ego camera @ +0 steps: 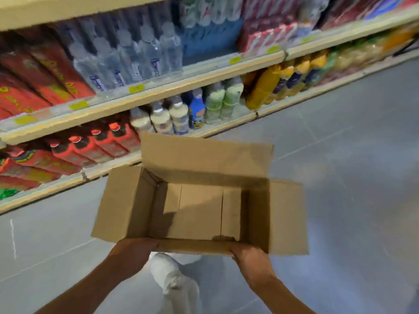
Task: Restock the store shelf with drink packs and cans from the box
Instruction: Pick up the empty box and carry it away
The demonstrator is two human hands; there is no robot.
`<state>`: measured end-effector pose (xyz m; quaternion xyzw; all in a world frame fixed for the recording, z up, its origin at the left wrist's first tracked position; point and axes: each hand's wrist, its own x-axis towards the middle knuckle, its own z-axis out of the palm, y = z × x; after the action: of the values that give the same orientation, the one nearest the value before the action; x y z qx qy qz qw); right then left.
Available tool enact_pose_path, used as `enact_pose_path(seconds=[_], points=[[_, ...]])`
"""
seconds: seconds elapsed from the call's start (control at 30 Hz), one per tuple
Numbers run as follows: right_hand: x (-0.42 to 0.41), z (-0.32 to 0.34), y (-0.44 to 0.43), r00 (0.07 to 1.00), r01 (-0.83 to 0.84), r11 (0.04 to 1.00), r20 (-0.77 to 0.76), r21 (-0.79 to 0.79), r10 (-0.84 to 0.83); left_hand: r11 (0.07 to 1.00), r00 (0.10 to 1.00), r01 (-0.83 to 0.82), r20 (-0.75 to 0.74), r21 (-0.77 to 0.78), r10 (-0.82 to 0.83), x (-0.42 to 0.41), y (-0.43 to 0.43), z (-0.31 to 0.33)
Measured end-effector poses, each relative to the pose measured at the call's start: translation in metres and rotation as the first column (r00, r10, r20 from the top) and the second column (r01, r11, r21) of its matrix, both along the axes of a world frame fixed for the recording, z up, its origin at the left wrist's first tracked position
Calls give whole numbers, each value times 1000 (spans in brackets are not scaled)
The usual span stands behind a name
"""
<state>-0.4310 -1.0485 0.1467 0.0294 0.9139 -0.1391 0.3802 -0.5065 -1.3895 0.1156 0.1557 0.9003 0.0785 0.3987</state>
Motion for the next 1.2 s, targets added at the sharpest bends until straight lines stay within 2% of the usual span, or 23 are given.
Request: enact_pose_path(seconds=[0.1,0.17,0.27,0.33,0.43,0.47,0.53,0.8,0.9,1.0,1.2], points=[[59,6,68,994,96,993,49,69,-100,929,926,368,-107,38,-362,9,82,15],[110,16,119,979,186,976,63,110,-194,818,813,575,-134,24,-567,23,154,32],[198,29,190,943,321,935,43,153,-331,680,662,733,-204,-24,-721,57,263,44],[264,39,238,901,414,890,50,193,-430,576,564,812,-133,-92,-815,97,343,64],[346,59,291,844,508,829,60,234,-533,533,530,840,-54,-105,-846,147,425,84],[379,72,313,816,548,802,57,239,-575,462,462,880,-34,-111,-886,168,461,91],[426,92,341,792,589,773,22,233,-610,408,406,905,-43,-118,-913,202,515,111],[587,167,446,568,811,540,-82,227,-819,130,112,979,-117,-158,-987,335,702,184],[630,186,479,493,861,463,-118,212,-862,60,44,993,-150,-104,-988,368,758,205],[668,193,517,433,890,401,-129,216,-892,20,23,1000,-192,16,-981,395,816,217],[737,192,606,313,932,273,-151,237,-937,-114,-105,992,-159,51,-982,459,947,210]])
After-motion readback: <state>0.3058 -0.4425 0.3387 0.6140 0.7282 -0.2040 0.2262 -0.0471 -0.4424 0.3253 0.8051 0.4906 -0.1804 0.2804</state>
